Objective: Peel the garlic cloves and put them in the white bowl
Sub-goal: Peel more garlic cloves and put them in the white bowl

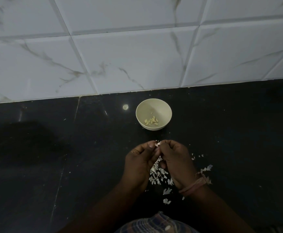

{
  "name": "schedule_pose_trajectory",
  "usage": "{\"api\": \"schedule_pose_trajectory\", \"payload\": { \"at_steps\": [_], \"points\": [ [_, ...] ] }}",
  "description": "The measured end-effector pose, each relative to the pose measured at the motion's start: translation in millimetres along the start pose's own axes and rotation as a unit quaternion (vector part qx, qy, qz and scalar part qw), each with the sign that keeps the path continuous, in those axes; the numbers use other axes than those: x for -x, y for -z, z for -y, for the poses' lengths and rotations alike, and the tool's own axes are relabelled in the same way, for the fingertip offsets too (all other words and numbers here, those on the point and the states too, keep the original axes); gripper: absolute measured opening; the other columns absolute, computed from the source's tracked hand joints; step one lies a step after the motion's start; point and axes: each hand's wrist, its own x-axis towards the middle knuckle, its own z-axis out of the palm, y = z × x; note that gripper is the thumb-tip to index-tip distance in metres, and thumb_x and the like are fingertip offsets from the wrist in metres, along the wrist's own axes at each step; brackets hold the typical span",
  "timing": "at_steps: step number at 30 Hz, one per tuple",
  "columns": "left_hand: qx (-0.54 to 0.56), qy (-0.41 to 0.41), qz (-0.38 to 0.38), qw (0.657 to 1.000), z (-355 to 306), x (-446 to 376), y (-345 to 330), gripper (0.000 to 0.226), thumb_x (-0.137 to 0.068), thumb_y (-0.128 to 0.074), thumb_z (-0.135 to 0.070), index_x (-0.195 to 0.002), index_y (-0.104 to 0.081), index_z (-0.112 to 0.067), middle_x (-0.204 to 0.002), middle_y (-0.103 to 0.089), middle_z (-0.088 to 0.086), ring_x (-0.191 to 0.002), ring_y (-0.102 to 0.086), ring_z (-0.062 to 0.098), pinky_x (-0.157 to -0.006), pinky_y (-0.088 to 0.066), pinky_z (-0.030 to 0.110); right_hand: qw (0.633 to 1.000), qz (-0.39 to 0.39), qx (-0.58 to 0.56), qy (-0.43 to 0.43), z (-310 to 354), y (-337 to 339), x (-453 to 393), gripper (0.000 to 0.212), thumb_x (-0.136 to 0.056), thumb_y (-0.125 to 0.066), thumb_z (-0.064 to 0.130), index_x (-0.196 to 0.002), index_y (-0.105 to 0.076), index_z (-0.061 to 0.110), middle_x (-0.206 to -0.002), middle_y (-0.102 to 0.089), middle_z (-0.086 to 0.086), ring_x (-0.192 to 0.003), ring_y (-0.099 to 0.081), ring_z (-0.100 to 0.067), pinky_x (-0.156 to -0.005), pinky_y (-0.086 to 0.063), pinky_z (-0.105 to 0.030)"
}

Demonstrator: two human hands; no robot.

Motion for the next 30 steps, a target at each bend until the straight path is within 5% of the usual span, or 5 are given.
{"api": "schedule_pose_trajectory", "payload": {
  "at_steps": [7, 11, 15, 21, 30],
  "points": [
    [0.038, -0.003, -0.03, 0.999, -6, -1, 0, 0.015, -0.095, -0.061, 0.0, -0.107, -0.069, 0.003, -0.09, -0.076, 0.013, -0.086, -0.076, 0.018, -0.074, -0.061, 0.022, 0.996, -0.012, -0.087, -0.024, -5, 0, -1, 0.024, -0.098, -0.053, 0.005, -0.076, -0.063, 0.008, -0.063, -0.06, -0.005, -0.054, -0.056, -0.016, -0.052, -0.045, -0.033],
    [0.029, -0.008, -0.026, 0.999, -5, 2, -1, 0.015, -0.095, -0.058, 0.005, -0.104, -0.069, 0.002, -0.088, -0.076, 0.012, -0.086, -0.076, 0.02, -0.073, -0.06, 0.022, 0.997, -0.035, 0.027, 0.055, -7, 7, -2, 0.016, -0.092, -0.056, -0.006, -0.092, -0.067, 0.006, -0.086, -0.073, -0.011, -0.071, -0.072, -0.026, -0.061, -0.059, -0.033],
    [0.02, -0.014, -0.023, 0.999, -5, 5, -2, 0.015, -0.094, -0.058, 0.007, -0.104, -0.069, 0.003, -0.087, -0.076, 0.011, -0.087, -0.076, 0.021, -0.075, -0.061, 0.023, 0.969, -0.072, 0.19, 0.137, -5, 9, 3, 0.031, -0.087, -0.05, -0.008, -0.069, -0.064, 0.014, -0.063, -0.062, 0.004, -0.055, -0.056, -0.003, -0.053, -0.043, -0.022],
    [-0.012, -0.039, -0.01, 0.999, -4, 7, -4, 0.015, -0.094, -0.06, 0.007, -0.105, -0.069, 0.003, -0.093, -0.075, 0.015, -0.09, -0.075, 0.021, -0.079, -0.061, 0.025, 0.958, -0.073, 0.226, 0.161, -9, 9, 3, 0.009, -0.094, -0.065, 0.031, -0.089, -0.07, 0.026, -0.084, -0.07, 0.01, -0.077, -0.064, 0.003, -0.067, -0.05, -0.018],
    [-0.028, -0.043, -0.013, 0.999, -1, 8, 1, 0.015, -0.093, -0.063, 0.002, -0.107, -0.07, 0.0, -0.101, -0.076, 0.02, -0.096, -0.075, 0.028, -0.08, -0.061, 0.032, 0.942, -0.062, 0.252, 0.213, -14, 4, 3, 0.006, -0.088, -0.077, 0.03, -0.094, -0.075, 0.028, -0.094, -0.068, 0.015, -0.09, -0.065, 0.001, -0.079, -0.055, -0.021]
  ]
}}
